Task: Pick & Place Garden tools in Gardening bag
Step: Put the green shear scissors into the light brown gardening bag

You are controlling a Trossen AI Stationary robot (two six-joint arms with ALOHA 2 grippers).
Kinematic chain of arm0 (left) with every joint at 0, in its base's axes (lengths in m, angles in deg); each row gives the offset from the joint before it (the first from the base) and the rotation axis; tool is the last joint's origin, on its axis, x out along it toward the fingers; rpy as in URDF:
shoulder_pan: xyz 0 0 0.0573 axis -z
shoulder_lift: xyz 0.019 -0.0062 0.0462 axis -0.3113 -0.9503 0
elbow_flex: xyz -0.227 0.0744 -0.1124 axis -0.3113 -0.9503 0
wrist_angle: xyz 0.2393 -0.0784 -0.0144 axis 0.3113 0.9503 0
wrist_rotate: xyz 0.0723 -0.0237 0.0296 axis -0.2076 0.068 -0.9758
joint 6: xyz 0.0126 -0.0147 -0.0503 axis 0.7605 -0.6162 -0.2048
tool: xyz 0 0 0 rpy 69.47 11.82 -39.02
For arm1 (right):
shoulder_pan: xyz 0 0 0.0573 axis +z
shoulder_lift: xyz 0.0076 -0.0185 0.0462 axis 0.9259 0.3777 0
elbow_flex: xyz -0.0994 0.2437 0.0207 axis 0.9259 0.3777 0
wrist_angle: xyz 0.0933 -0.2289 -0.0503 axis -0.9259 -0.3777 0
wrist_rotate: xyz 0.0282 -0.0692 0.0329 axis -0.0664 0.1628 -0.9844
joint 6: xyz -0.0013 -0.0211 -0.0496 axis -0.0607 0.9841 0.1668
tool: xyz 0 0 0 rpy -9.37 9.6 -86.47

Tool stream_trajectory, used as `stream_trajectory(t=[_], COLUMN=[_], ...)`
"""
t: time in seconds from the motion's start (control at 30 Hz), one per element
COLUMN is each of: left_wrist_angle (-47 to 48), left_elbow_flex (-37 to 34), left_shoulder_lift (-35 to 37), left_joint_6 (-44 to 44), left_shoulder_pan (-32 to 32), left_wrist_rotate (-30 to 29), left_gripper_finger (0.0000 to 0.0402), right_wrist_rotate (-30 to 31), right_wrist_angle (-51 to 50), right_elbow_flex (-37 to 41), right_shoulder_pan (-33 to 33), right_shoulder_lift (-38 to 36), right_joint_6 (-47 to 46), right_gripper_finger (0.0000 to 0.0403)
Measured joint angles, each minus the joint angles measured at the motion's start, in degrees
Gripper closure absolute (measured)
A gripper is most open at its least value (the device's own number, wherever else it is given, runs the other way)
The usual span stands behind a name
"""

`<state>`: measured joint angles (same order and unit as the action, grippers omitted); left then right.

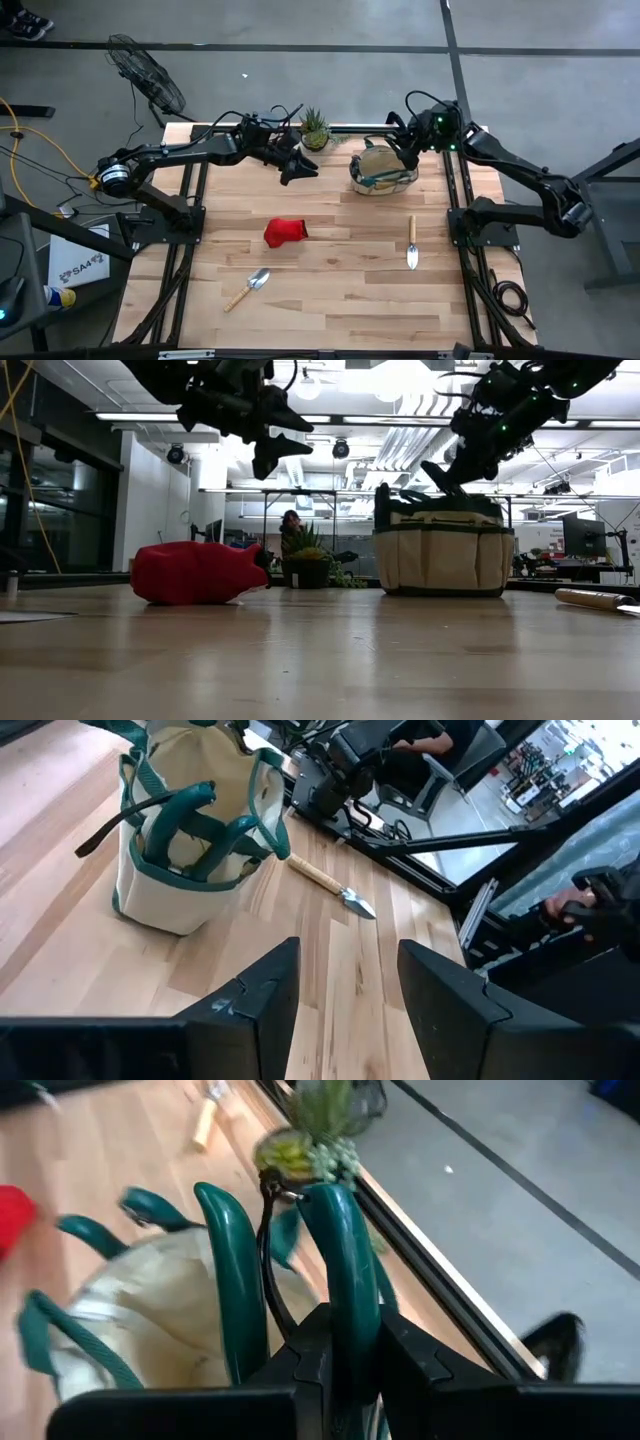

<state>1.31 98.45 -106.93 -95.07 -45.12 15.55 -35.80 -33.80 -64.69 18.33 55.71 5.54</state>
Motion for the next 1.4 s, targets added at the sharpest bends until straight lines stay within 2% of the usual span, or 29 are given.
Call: stream_trajectory(t=[0.13,0.37,0.57,0.8,1.0,1.17,1.4], left_wrist_angle=[0.0,-0.1,-0.3,-0.6,-0.7,-0.7,-0.7], left_elbow_flex=[0.0,0.0,0.0,0.0,0.0,0.0,0.0], left_shoulder_lift=[0.0,0.0,0.0,0.0,0.0,0.0,0.0], left_joint_6=[-0.4,-1.9,-3.0,-3.0,-3.0,-3.1,-3.2], left_shoulder_pan=[0.0,0.0,0.0,0.0,0.0,0.0,0.0], left_wrist_rotate=[0.0,0.4,1.0,0.7,0.6,0.5,0.5], left_gripper_finger=[0.0236,0.0236,0.0236,0.0236,0.0236,0.0236,0.0236], right_wrist_rotate=[-3.5,-4.5,-9.5,-19.0,-28.8,-31.7,-39.9], right_wrist_angle=[1.5,1.0,-3.5,-6.9,-2.5,4.1,12.9], right_elbow_flex=[0.0,0.0,0.0,0.0,4.3,8.3,12.8], right_shoulder_pan=[-0.2,-2.5,-7.9,-13.0,-17.2,-19.7,-24.8], right_shoulder_lift=[-0.3,-2.1,-6.4,-9.1,-9.3,-10.7,-11.7], right_joint_6=[0.4,1.7,2.7,6.0,6.4,4.6,0.5], right_gripper_finger=[0.036,0.036,0.036,0.036,0.036,0.036,0.036])
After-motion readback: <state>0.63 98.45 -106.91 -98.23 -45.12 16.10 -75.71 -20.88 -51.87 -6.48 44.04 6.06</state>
